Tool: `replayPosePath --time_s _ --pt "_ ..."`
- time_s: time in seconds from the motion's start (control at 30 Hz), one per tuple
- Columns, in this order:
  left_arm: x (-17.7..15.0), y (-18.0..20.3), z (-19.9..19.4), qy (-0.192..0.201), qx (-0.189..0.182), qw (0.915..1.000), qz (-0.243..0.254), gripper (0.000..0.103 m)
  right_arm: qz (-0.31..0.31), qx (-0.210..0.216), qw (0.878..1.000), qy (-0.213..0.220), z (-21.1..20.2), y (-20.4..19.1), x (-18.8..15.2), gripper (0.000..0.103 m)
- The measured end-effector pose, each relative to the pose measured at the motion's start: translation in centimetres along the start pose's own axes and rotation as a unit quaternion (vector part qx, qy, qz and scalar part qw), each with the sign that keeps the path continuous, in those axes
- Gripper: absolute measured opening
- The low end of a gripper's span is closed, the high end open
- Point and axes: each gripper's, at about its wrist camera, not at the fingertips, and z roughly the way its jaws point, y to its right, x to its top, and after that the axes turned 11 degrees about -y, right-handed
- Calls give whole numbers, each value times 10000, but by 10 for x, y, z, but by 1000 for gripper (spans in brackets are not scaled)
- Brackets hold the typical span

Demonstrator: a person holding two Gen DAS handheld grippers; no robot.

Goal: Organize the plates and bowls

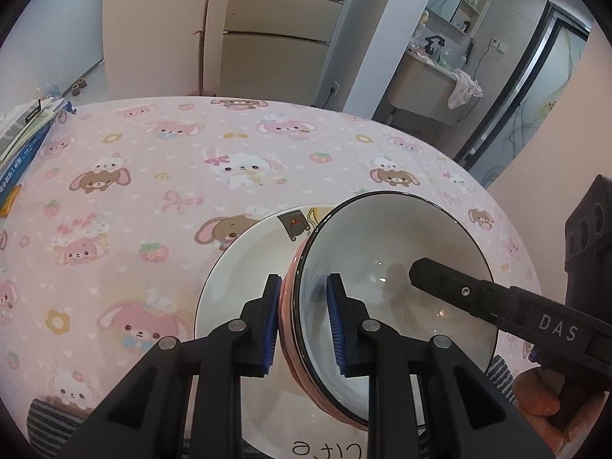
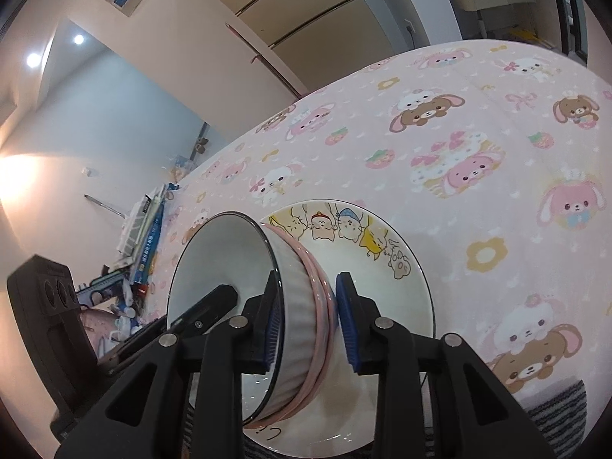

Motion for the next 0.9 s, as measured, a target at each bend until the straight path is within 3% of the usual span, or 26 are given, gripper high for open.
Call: replayPosePath --time_s 0.17,0.23,0.33,0.43,0.53,0.6,0.67,0.77,0.83,0.9 --pt "-7 -5 -4 265 -87 9996 -20 25 -297 -7 9995 117 -3 -3 -5 31" --pt "-9 -6 -19 593 99 9982 -22 25 -428 -93 9987 243 -9 -8 -7 31" --pt "-18 -3 -59 1458 266 9889 128 28 -712 -332 9946 685 -26 -17 -13 31" --pt "-28 3 -89 2049 455 9774 269 38 -984 -524 9868 1173 -47 -29 -22 35" --pt "-40 13 -121 2574 645 9627 530 59 -1240 -545 9789 1530 -71 -41 -29 36" --pt "-50 18 -141 2930 746 9509 664 68 -1361 -512 9723 1831 -90 -50 -36 38" --pt "-65 23 -164 3382 826 9337 836 85 -1492 -470 9655 2083 -107 -58 -43 42" --pt "-86 22 -191 3912 788 9124 909 89 -1698 -615 9506 2525 -131 -70 -59 48" --pt "-95 20 -202 4068 730 9063 881 91 -2022 -605 9390 2714 -143 -79 -69 58" --pt "-105 16 -214 4223 602 9003 864 97 -2545 -401 9253 2784 -152 -88 -78 78"
